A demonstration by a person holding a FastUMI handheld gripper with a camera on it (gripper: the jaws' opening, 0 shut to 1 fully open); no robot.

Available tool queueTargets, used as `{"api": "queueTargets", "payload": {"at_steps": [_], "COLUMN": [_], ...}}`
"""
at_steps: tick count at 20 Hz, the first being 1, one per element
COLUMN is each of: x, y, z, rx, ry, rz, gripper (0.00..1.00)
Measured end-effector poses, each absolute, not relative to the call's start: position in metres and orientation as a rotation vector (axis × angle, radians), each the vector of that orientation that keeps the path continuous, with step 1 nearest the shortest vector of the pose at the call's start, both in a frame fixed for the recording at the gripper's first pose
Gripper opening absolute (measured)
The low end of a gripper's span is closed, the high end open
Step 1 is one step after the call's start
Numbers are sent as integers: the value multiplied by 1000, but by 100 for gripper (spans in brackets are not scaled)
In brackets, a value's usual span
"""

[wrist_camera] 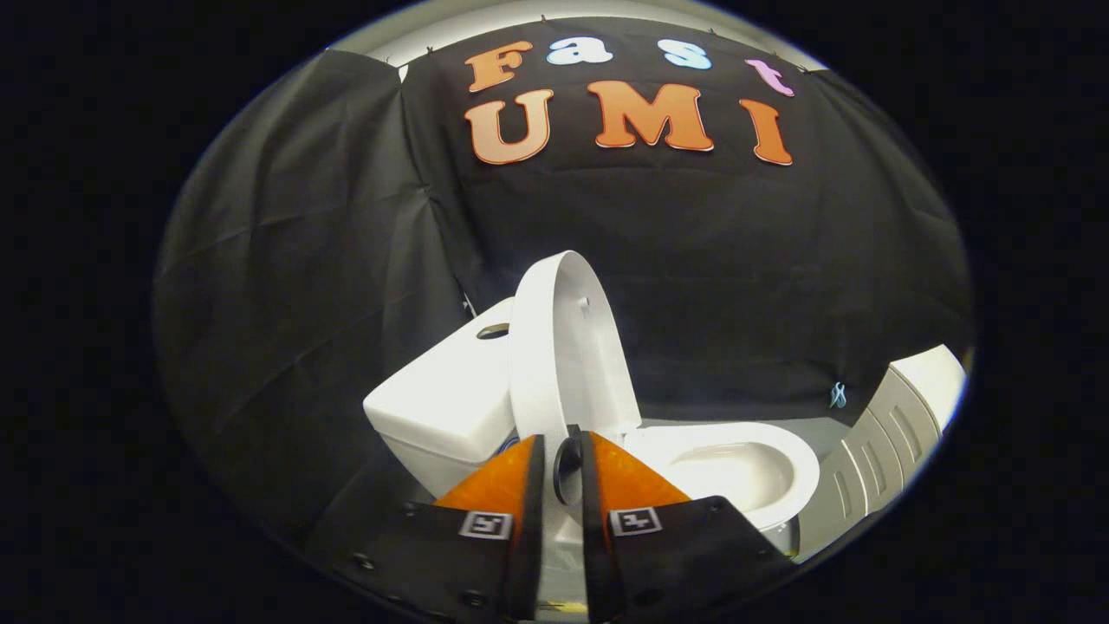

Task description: Open the toilet lid.

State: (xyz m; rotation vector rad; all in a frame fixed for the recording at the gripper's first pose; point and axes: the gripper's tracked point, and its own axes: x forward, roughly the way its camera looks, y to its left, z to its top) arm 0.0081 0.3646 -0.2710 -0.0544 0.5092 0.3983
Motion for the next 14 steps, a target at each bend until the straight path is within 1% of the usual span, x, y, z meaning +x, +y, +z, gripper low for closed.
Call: {"api": "queueTargets", "payload": {"at_steps": [3, 4, 6, 12, 14], "x": [12, 14, 18, 39, 53], "y": [357, 354, 341, 281, 248], "z": [-245, -236, -215, -156, -139], "rx": [-70, -85, -109, -151, -151], "ry": [441, 413, 358, 236, 198], "rz": [384, 377, 359, 301, 256], "gripper": [79, 89, 100, 99, 99]}}
